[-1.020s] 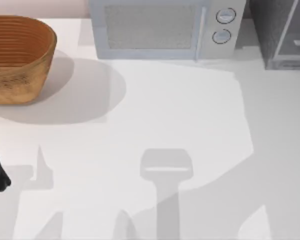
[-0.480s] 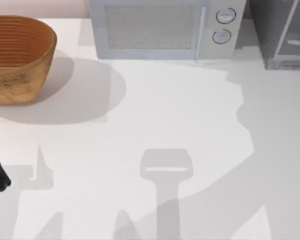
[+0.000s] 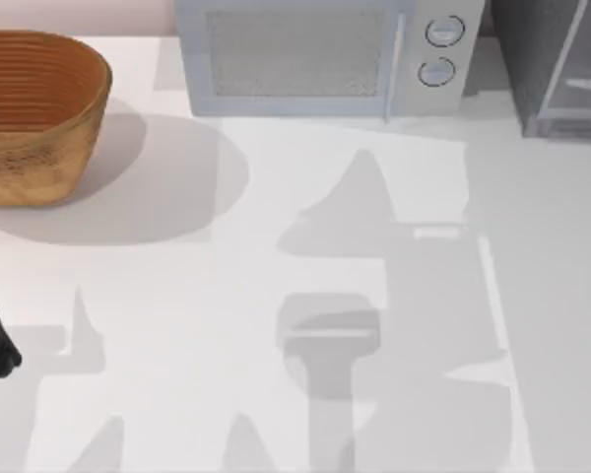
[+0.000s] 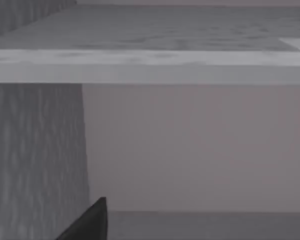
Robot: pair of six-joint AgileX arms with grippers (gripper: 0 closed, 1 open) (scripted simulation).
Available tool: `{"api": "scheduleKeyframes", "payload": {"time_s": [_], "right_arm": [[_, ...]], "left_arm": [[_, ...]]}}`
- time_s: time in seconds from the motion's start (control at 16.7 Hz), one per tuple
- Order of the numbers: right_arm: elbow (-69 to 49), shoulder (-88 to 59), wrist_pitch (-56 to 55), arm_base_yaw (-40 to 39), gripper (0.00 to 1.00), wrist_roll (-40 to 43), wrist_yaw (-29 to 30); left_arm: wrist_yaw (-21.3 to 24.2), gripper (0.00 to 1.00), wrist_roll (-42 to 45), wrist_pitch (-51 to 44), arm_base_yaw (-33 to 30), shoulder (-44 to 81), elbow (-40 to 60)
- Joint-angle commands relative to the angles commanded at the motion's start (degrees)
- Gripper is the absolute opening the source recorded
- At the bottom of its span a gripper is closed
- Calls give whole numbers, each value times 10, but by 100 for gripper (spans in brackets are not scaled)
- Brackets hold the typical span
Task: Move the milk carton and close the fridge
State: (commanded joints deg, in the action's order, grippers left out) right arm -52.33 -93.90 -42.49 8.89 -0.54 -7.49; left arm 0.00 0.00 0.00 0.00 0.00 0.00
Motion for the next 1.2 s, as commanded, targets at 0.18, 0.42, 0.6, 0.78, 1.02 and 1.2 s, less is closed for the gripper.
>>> {"api": "scheduleKeyframes", "payload": {"time_s": [0.18,0.42,0.6,0.78,1.02,1.2], "right_arm": [[99,191,80,-18,100,2,13],[238,453,194,-43,100,4,31],[339,635,275,-61,100,5,45],[425,786,345,-75,100,6,58],[503,910,408,-86,100,6,71],[523,939,425,-89,100,5,75]], "left_arm": [[0,100,0,0,0,0,0],[0,100,0,0,0,0,0],[0,100,0,0,0,0,0],[0,100,0,0,0,0,0],[0,100,0,0,0,0,0],[0,100,0,0,0,0,0]]}}
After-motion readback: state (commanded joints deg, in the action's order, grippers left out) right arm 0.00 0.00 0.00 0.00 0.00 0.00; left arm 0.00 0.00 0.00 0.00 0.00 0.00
